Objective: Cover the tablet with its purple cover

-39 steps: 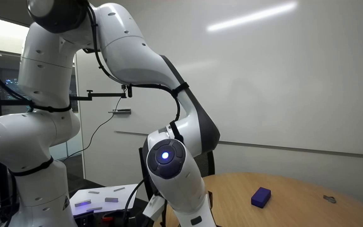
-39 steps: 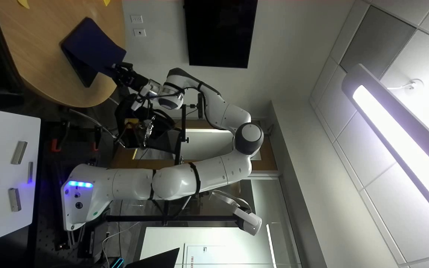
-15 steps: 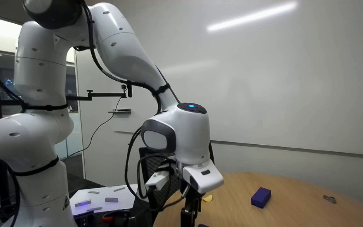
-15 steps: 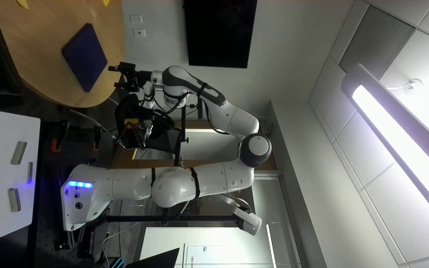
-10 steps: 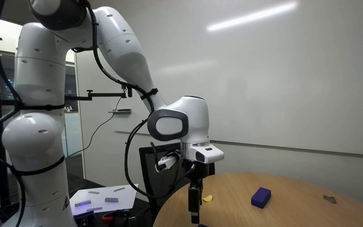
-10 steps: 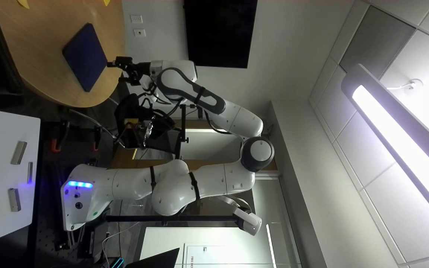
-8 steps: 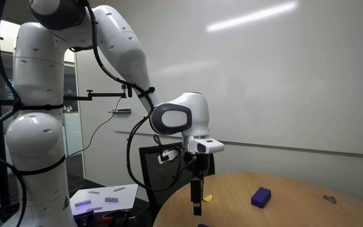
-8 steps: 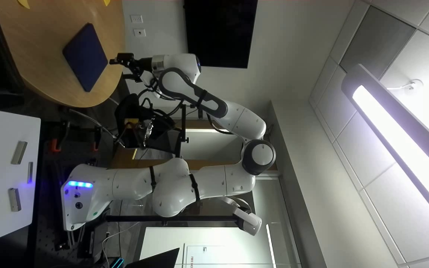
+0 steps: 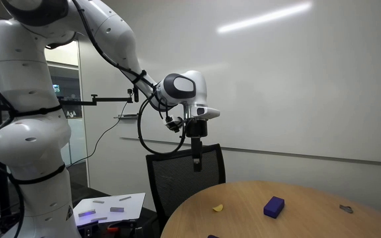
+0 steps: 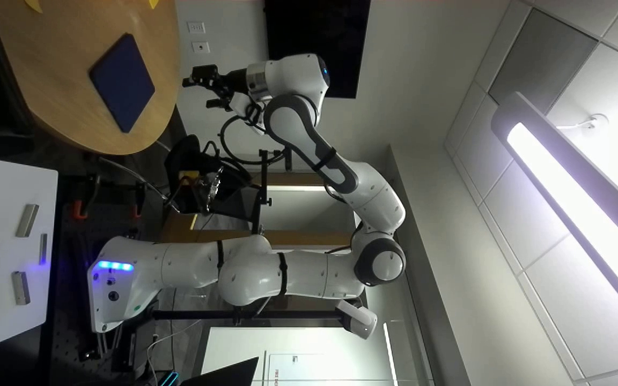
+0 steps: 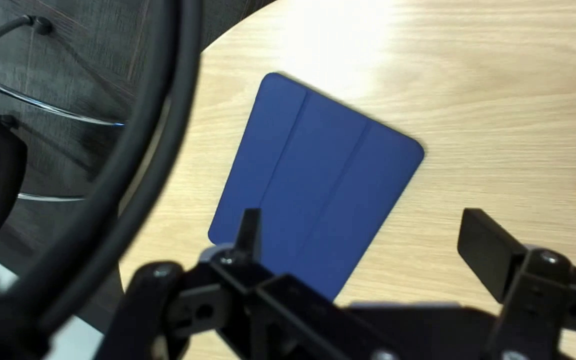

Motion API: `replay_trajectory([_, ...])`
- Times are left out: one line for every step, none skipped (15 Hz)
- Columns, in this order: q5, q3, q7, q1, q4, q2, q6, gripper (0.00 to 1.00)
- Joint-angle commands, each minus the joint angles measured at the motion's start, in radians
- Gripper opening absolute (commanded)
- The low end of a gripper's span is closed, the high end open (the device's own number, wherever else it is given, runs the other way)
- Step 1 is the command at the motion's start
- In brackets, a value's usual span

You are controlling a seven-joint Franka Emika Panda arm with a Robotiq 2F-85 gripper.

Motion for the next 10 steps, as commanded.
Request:
replay_trajectory([0.015,0.084,-0.009,-0.072,0.002,-0.009,-0.008,1.00])
replay_trajectory([0.015,0.088,-0.009,-0.071,0.001,-0.010,-0.009,1.00])
replay_trajectory([0.015,0.087,-0.009,-0.074,0.001,-0.009,-0.009,1.00])
replay_trajectory([0.014,0.086,-0.009,-0.077,0.001,-0.008,-0.009,1.00])
replay_trajectory([0.014,0.085,-0.009,-0.081,0.001,-0.007,-0.009,1.00])
replay_trajectory([0.014,0.085,-0.009,-0.082,0.001,-0.007,-0.009,1.00])
replay_trajectory([0.014,0.085,-0.009,-0.082,0.001,-0.007,-0.009,1.00])
replay_trajectory([0.014,0.085,-0.009,-0.082,0.001,-0.007,-0.009,1.00])
replay_trajectory([0.014,0.085,-0.009,-0.082,0.001,-0.007,-0.009,1.00])
replay_trajectory([0.014,0.085,-0.009,-0.082,0.001,-0.007,-0.009,1.00])
